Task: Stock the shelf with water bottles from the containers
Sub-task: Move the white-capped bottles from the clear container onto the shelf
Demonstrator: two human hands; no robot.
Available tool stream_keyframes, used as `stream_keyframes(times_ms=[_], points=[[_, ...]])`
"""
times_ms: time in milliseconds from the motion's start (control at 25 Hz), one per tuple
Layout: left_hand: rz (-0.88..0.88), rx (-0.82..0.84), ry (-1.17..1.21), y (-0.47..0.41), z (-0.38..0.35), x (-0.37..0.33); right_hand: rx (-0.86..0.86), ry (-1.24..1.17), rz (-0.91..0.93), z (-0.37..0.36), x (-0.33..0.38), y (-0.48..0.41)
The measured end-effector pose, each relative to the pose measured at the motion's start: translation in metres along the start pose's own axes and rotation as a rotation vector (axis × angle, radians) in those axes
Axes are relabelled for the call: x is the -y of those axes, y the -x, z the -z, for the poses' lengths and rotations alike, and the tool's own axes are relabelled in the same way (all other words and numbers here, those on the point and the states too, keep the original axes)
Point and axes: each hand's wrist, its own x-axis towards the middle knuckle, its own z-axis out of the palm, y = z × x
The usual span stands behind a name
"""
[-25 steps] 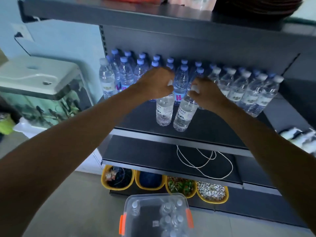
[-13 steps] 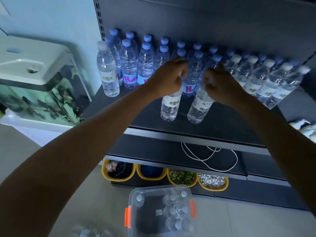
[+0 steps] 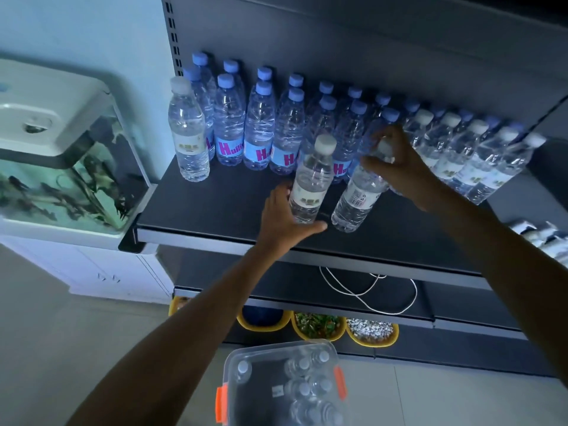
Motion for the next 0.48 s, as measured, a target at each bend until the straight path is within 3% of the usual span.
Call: stream_keyframes(times_ms=[80, 160, 200, 360, 480], points=[[0.023, -0.047, -0.114, 0.008, -0.006, 0.010, -0.025, 0.240, -0.073, 0.002, 0.009, -0.013], [0.028, -0.103, -0.137, 0.008, -0.009, 0.009, 0.052, 0.576, -0.107, 0.009, 0.017, -0.022], [0.034, -0.115, -0.136, 0.006, -0.010, 0.009, 0.110, 0.617, -0.105, 0.012, 0.022, -0.023], [0.010, -0.128, -0.121, 0.008, -0.014, 0.014, 0.328, 0.535, 0.019, 0.019, 0.025, -0.022], [-0.012, -0.139, -0.149, 0.009, -0.016, 0.015, 0.250, 0.284, -0.010, 0.022, 0.018, -0.016]])
